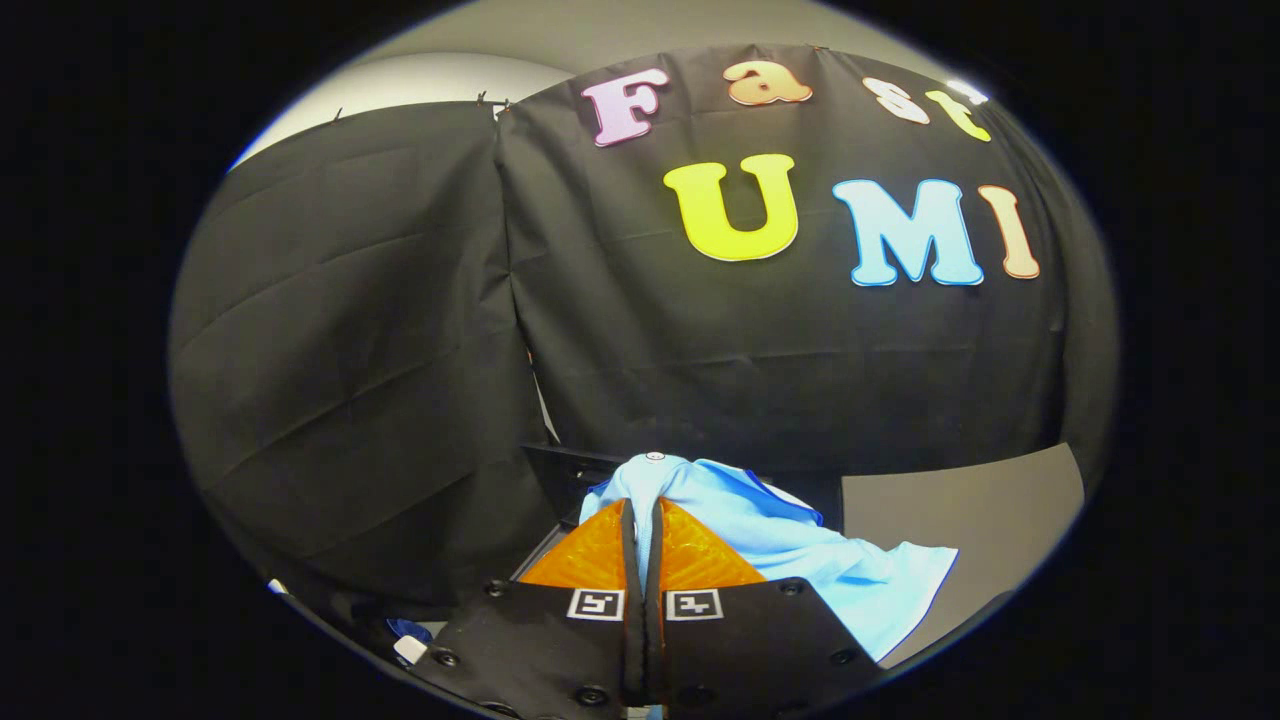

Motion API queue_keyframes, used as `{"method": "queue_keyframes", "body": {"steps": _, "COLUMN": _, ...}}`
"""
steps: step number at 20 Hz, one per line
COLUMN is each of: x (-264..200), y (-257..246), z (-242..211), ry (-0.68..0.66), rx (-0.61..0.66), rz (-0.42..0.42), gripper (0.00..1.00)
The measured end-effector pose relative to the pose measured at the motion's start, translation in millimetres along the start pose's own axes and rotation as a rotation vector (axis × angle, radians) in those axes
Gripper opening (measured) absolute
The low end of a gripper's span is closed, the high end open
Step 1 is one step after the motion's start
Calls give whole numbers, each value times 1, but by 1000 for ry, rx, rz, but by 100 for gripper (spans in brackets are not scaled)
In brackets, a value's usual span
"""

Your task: Put the clothes into the washing machine and then close the washing machine lid.

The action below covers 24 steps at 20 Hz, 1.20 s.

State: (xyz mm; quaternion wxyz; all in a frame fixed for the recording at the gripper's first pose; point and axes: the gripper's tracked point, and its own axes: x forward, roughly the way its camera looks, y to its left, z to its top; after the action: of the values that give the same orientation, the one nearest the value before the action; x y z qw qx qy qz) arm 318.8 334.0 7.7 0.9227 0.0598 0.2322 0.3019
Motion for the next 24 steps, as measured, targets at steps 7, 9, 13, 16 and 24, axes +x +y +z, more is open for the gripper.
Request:
{"method": "queue_keyframes", "body": {"steps": 7, "x": 26, "y": 34, "z": -19, "ry": 16, "rx": -10, "rz": 16, "gripper": 1}}
{"method": "queue_keyframes", "body": {"steps": 9, "x": 34, "y": 41, "z": -30, "ry": 30, "rx": -4, "rz": 18, "gripper": 1}}
{"method": "queue_keyframes", "body": {"steps": 13, "x": 51, "y": 49, "z": -51, "ry": 59, "rx": -1, "rz": 13, "gripper": 1}}
{"method": "queue_keyframes", "body": {"steps": 16, "x": 66, "y": 57, "z": -68, "ry": 82, "rx": 7, "rz": 8, "gripper": 1}}
{"method": "queue_keyframes", "body": {"steps": 24, "x": 104, "y": 59, "z": -111, "ry": 141, "rx": 8, "rz": -37, "gripper": 1}}
